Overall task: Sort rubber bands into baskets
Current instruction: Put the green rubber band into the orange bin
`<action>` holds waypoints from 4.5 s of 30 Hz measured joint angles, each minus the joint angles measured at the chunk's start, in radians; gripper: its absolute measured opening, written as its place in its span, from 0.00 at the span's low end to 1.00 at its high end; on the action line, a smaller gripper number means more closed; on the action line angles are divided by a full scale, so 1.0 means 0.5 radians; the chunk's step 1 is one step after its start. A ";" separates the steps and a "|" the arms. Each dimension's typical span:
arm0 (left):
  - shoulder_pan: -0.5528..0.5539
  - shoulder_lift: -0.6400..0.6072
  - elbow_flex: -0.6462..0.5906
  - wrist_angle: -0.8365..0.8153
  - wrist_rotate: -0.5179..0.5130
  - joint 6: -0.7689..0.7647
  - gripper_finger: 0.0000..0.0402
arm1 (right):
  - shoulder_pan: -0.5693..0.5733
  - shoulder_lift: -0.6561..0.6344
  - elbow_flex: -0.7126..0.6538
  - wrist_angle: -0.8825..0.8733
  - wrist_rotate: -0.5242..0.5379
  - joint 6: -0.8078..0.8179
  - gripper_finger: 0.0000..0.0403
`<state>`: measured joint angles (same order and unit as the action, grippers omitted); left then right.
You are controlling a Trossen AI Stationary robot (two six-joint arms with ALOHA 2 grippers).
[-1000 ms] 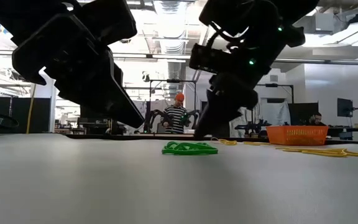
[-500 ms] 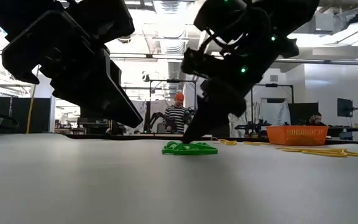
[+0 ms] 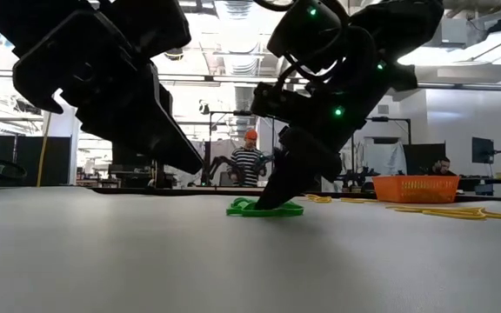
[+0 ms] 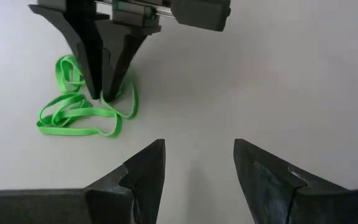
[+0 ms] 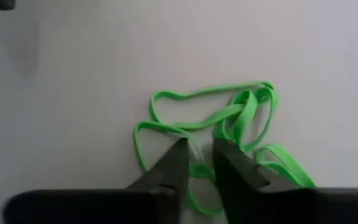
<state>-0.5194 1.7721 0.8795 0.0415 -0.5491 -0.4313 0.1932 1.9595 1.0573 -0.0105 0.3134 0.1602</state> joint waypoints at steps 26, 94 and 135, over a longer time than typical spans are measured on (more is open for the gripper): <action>-0.002 0.000 -0.002 0.005 -0.020 -0.069 0.45 | 0.077 -0.677 0.101 -0.641 0.440 -0.174 0.05; 0.000 0.093 0.000 0.125 -0.029 -0.236 0.45 | -2.111 -0.742 0.101 -1.967 0.704 0.036 0.63; -0.021 0.092 0.000 0.102 -0.013 -0.165 0.45 | -1.935 -0.673 0.101 -1.850 0.363 0.086 0.62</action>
<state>-0.5301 1.8179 0.8795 0.0925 -0.5556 -0.5138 -0.7742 1.6230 1.1076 -0.9354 0.4949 0.2032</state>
